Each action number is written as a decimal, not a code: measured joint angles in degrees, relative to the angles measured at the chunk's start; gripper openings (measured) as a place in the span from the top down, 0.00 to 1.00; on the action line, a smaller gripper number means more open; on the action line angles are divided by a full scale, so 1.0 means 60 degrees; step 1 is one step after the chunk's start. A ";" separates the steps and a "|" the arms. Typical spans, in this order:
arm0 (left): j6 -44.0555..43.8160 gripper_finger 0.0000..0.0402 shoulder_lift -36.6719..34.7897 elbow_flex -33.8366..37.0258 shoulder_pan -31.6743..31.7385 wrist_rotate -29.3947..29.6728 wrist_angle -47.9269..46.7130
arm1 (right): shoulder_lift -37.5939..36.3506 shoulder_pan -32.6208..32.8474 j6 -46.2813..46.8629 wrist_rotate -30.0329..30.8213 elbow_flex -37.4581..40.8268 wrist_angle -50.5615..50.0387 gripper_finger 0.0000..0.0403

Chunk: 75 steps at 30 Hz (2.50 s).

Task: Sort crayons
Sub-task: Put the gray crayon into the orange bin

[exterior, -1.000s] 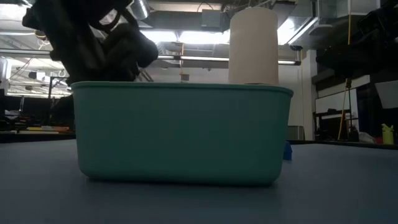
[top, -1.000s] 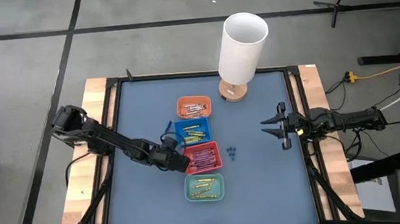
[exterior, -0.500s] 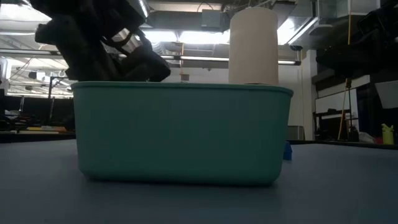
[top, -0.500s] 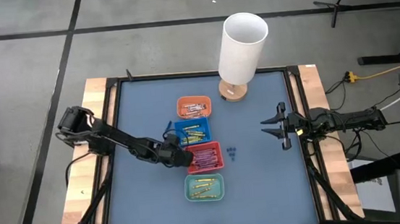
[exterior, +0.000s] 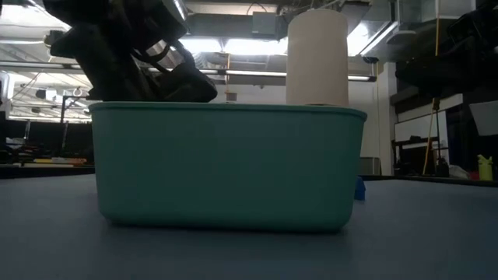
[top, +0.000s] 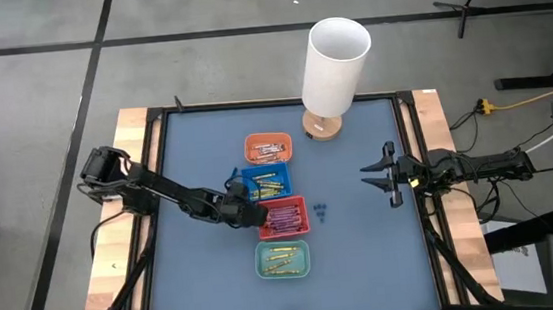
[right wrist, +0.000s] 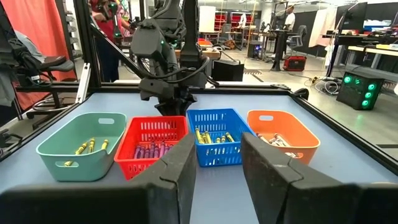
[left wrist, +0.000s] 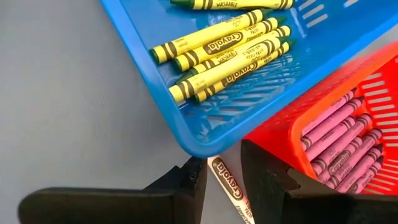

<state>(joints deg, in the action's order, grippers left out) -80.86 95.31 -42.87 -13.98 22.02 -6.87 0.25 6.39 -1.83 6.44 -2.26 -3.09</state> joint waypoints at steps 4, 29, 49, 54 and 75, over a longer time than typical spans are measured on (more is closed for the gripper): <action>-0.0010 0.79 0.0018 -0.0001 0.0000 0.0001 -0.0017 | 0.0000 0.0000 0.0000 0.0000 0.0000 0.0000 0.69; -0.0454 0.92 0.0627 -0.0036 0.0022 -0.0189 -0.0455 | -0.0001 -0.0007 0.0001 0.0000 0.0000 0.0000 0.69; 0.1321 0.97 0.0679 -0.0687 0.0025 -0.0457 -0.1312 | -0.0002 -0.0004 0.0004 0.0000 0.0000 -0.0002 0.69; 0.1615 0.97 0.0696 -0.1577 0.0000 -0.0998 -0.3151 | 0.0000 0.0004 0.0004 0.0000 0.0000 -0.0003 0.69; 0.5606 0.97 0.0670 -0.5748 0.1088 0.0186 -0.6714 | -0.0001 0.0000 0.0004 0.0000 0.0000 -0.0001 0.69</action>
<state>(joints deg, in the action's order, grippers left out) -47.23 99.33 -77.36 -7.45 23.14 -47.16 0.25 6.39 -1.80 6.44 -2.26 -3.10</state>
